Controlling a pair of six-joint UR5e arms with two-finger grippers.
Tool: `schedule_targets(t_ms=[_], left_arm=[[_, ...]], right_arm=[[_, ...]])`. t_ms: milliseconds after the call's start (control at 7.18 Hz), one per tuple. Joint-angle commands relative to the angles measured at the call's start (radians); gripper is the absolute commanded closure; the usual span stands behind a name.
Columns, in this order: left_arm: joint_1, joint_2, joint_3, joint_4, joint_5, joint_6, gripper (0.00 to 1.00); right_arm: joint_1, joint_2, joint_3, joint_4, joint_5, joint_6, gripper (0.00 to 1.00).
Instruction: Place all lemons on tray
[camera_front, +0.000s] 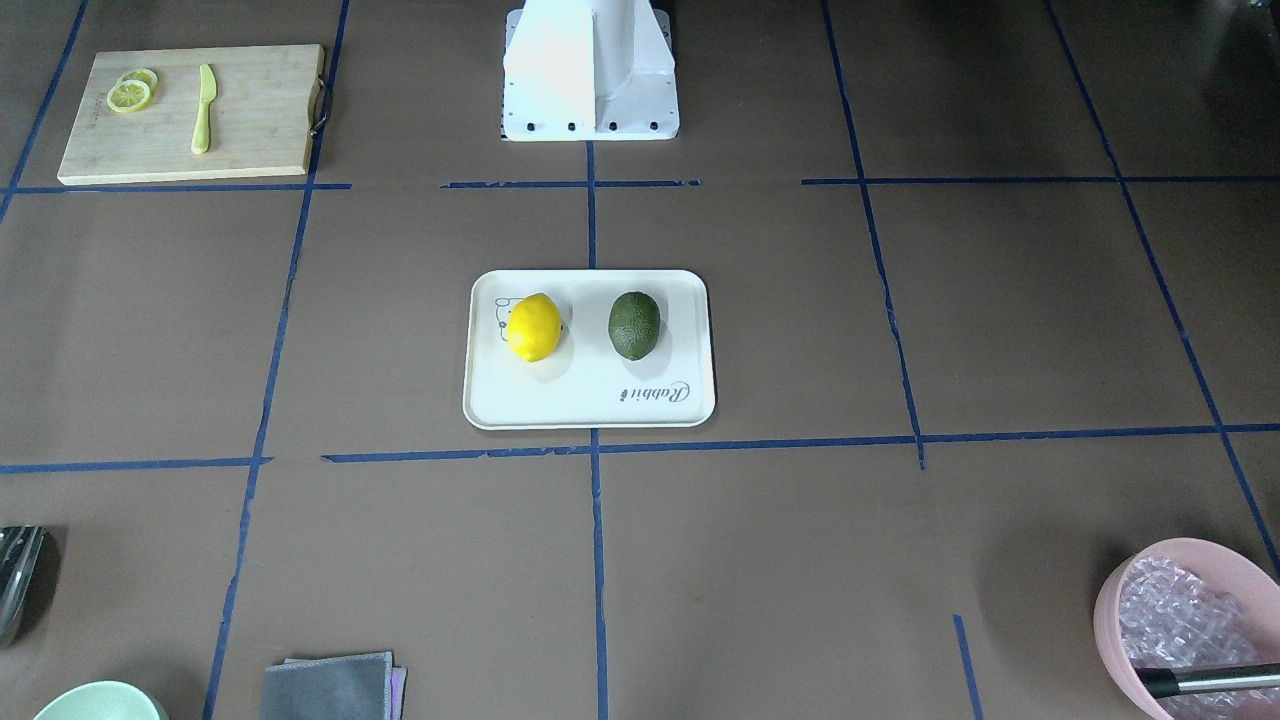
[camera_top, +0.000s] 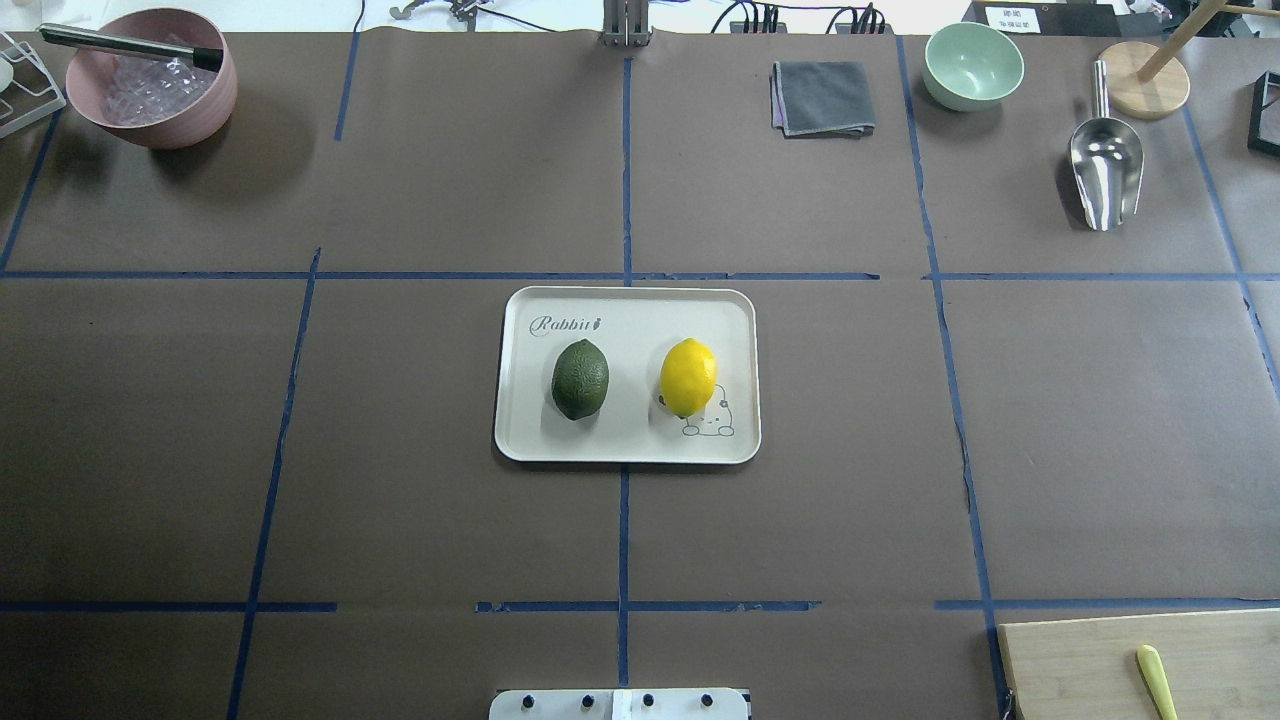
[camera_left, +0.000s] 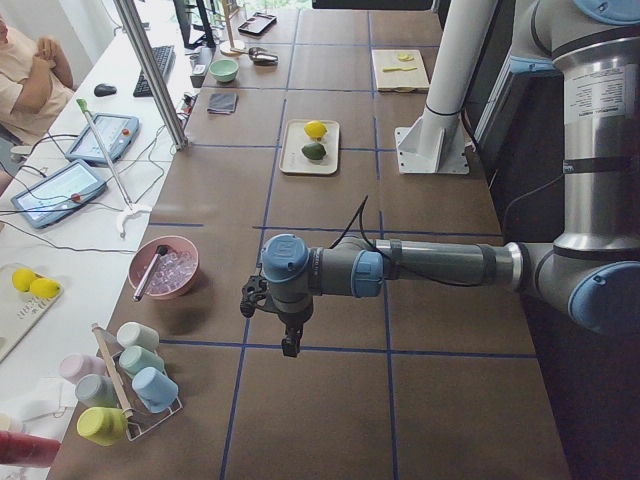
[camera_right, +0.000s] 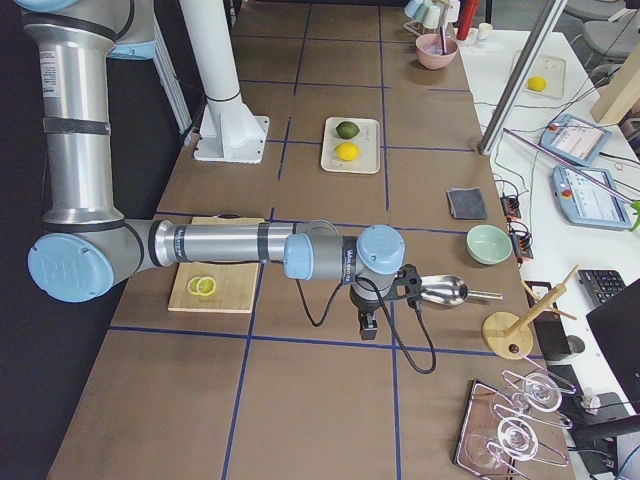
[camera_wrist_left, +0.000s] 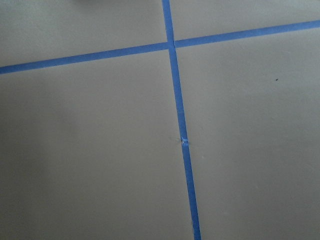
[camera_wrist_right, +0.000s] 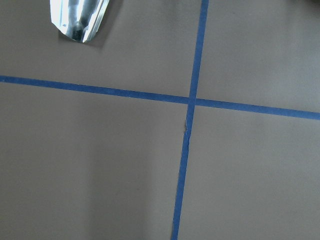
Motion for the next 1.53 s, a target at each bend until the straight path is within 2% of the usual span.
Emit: schedule_targets(t_ms=[0,139,1392], left_arm=[[-0.021,0.003,-0.010,0.001,0.000,0.000,0.00],[-0.019,0.003,0.003,0.001,0.002,0.000,0.00],[-0.018,0.000,-0.012,-0.002,0.000,0.002,0.00]], right_arm=[[0.000,0.001,0.025,-0.001,-0.004,0.001,0.00],[0.002,-0.005,0.051,-0.003,-0.009,-0.001,0.00],[0.000,-0.009,0.042,-0.003,-0.008,-0.003,0.00]])
